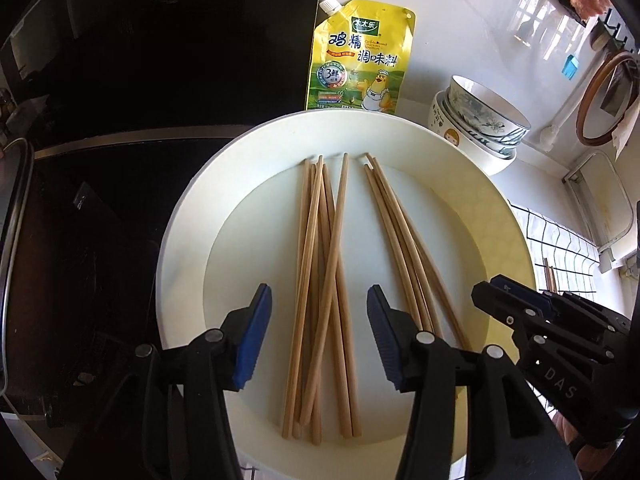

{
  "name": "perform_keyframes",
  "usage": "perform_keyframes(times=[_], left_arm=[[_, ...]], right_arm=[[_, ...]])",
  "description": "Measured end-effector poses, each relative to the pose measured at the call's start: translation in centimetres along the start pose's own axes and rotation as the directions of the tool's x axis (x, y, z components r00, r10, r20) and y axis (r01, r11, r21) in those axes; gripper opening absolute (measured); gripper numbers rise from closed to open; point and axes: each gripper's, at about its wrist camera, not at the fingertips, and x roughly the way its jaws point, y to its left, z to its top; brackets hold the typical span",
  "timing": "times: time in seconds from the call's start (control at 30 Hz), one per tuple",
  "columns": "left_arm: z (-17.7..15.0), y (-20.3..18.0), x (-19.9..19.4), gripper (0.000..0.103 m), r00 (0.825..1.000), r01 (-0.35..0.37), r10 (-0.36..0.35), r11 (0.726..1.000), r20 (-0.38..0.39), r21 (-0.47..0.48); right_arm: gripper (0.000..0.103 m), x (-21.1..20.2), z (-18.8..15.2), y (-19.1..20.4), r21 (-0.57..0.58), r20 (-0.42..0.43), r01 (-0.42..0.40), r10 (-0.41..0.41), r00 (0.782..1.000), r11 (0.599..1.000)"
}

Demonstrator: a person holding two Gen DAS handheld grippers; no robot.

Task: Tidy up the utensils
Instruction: 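Open both tools to drop the chopsticks into the basin, then move both tools back over the last two chopsticks on the cloth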

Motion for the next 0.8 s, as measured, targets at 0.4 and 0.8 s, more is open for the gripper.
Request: perform_keyframes(times=[0.4, 0.8], left_arm=[[-2.3, -2.0, -2.5, 0.051, 1.000, 0.013, -0.013, 1.000, 0.015, 0.022], [-4.3, -6.7, -4.0, 0.053, 0.999, 0.038, -0.040, 0.997, 0.024, 0.073]], right_arm=[[0.025, -4.3, -2.9, -1.6, 0.041, 0.058, 0.006, -0.009, 0.998, 0.999], [0.028, -7.9, -6.5, -6.1, 0.114, 0.099, 0.032, -0.043, 0.994, 0.993]])
